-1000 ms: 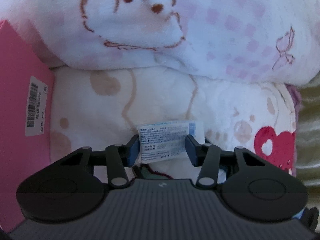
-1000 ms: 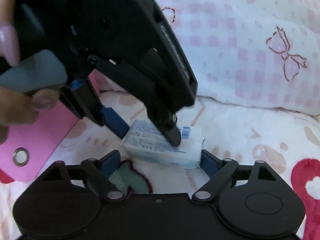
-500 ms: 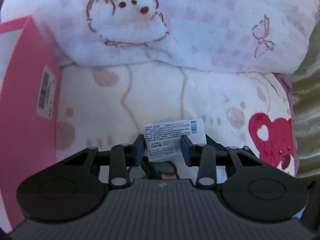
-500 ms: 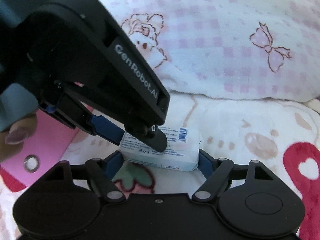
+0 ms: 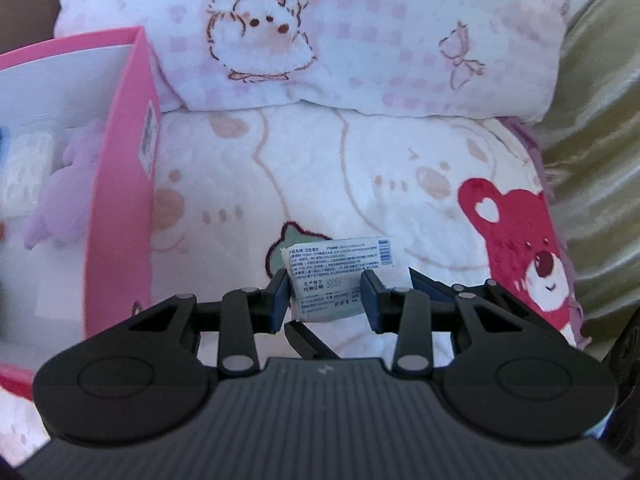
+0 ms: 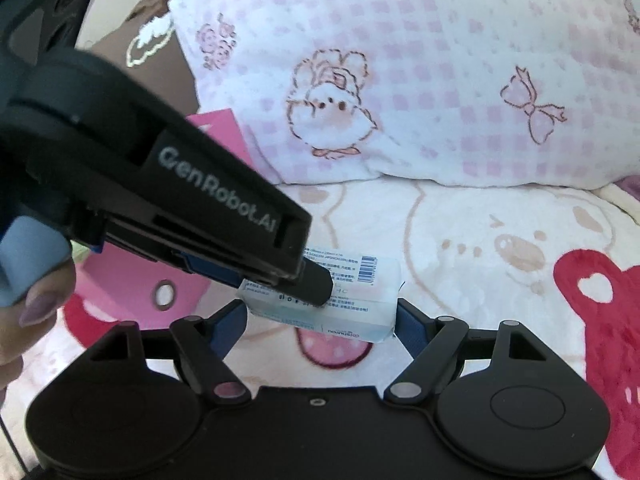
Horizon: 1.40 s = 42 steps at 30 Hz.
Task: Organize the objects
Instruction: 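Lift the white packet with the left gripper and carry it toward the box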
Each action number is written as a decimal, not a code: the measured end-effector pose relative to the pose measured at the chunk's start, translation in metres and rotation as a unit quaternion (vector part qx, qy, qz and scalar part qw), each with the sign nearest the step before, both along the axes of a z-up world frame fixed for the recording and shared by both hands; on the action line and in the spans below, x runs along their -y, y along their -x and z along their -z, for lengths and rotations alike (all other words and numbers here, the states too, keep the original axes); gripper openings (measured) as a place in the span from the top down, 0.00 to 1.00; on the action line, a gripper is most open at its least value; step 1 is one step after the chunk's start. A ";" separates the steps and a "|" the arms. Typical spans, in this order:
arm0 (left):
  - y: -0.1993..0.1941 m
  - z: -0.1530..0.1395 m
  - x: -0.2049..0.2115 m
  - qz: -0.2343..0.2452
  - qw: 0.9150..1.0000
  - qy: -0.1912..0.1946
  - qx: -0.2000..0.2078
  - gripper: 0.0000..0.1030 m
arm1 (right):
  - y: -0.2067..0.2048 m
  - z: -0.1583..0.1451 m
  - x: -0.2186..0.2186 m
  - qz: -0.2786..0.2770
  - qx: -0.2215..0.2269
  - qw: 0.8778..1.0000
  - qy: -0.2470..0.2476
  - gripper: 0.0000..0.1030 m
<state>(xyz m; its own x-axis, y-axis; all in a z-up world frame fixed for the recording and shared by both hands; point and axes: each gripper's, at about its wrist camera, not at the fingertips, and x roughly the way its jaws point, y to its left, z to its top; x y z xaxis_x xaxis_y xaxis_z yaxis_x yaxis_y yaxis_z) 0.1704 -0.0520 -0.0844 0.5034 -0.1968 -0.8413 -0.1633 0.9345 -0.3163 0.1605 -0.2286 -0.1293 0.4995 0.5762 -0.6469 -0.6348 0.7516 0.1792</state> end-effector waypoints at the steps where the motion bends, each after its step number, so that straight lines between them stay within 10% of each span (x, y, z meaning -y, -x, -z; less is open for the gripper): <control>1: 0.006 -0.002 0.000 0.001 1.000 -0.003 0.005 0.64 | 0.002 -0.001 0.001 -0.002 0.000 1.000 -0.003 0.19; 15: 0.084 -0.019 0.015 0.022 0.999 -0.023 0.027 0.64 | 0.075 -0.012 -0.003 -0.030 0.018 0.999 0.001 0.18; 42: 0.177 -0.040 -0.036 0.023 0.997 0.068 -0.029 0.65 | 0.169 -0.072 -0.049 -0.080 0.018 0.993 0.089 0.16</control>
